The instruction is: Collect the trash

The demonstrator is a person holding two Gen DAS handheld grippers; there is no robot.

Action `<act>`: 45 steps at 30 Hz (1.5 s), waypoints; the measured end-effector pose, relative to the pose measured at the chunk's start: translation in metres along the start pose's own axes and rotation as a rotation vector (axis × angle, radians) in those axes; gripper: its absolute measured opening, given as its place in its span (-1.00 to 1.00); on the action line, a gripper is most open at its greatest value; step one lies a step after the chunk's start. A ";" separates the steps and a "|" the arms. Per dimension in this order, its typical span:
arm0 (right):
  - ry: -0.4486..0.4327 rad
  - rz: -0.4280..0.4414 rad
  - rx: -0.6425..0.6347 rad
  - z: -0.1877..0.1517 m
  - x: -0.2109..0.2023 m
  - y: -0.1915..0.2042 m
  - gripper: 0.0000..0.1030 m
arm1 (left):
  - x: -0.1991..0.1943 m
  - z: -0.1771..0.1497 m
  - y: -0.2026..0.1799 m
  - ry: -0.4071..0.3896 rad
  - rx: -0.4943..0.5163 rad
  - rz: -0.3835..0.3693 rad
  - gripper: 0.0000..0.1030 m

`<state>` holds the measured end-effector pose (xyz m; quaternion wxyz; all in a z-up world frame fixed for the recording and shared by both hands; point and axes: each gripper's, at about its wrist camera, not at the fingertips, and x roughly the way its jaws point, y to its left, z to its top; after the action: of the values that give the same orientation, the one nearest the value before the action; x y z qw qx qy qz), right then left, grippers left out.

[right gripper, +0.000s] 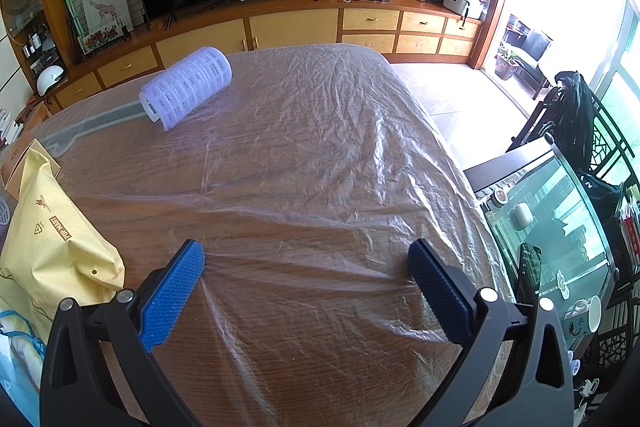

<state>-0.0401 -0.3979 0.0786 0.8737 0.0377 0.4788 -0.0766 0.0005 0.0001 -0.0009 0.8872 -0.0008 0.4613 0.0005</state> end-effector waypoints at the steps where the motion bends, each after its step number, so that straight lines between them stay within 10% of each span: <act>1: 0.000 0.000 0.000 0.000 0.000 0.000 0.93 | 0.000 0.000 0.000 0.000 0.000 0.000 0.97; 21: 0.055 -0.004 0.004 0.006 -0.001 -0.003 0.92 | 0.002 0.001 0.001 0.011 0.009 -0.005 0.97; 28: -0.078 0.002 0.050 0.033 -0.068 -0.008 0.92 | -0.036 0.017 0.010 -0.071 0.030 0.029 0.97; 35: -0.076 0.150 0.127 0.075 -0.088 0.024 0.92 | -0.071 0.035 -0.052 -0.145 0.212 -0.055 0.97; 45: 0.122 0.146 0.206 0.119 -0.023 0.063 0.80 | -0.058 0.069 -0.135 -0.087 0.391 -0.185 0.97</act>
<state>0.0572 -0.3501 0.1613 0.8379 0.1667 0.5164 -0.0591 0.0242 -0.1348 0.0865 0.8857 0.1289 0.4121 -0.1705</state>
